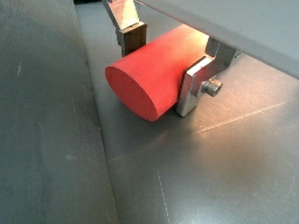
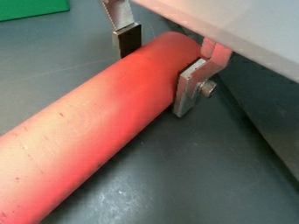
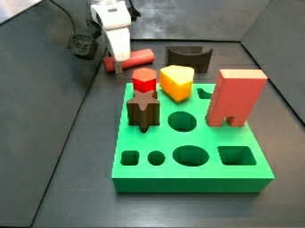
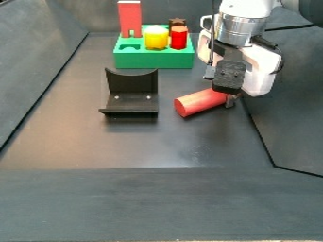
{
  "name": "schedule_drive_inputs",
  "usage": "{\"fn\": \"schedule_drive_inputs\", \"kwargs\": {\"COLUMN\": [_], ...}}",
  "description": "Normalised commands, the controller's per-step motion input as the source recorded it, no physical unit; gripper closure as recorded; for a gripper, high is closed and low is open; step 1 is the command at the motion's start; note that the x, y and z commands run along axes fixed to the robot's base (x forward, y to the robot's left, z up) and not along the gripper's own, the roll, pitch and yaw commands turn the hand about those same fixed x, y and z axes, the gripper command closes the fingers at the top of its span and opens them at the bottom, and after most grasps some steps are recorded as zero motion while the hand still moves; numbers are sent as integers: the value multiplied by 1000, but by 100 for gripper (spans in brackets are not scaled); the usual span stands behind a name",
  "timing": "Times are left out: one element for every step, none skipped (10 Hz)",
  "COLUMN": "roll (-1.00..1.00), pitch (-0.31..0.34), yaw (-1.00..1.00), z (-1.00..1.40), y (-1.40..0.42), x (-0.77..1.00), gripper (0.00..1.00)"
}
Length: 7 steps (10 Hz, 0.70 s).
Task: Pick up the oval object. Move up. Place the oval object on the fixture. Regrasp the oval object. Move to above the board. Insert the oval object.
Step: Pick up the oval object.
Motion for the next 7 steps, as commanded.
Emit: {"fn": "schedule_drive_inputs", "kwargs": {"roll": [0,0,0,0,0,0,0], "pitch": [0,0,0,0,0,0,0], "yaw": [0,0,0,0,0,0,0], "z": [0,0,0,0,0,0,0], "y": [0,0,0,0,0,0,0], "x": [0,0,0,0,0,0,0], "gripper": [100,100,100,100,100,100,100]}}
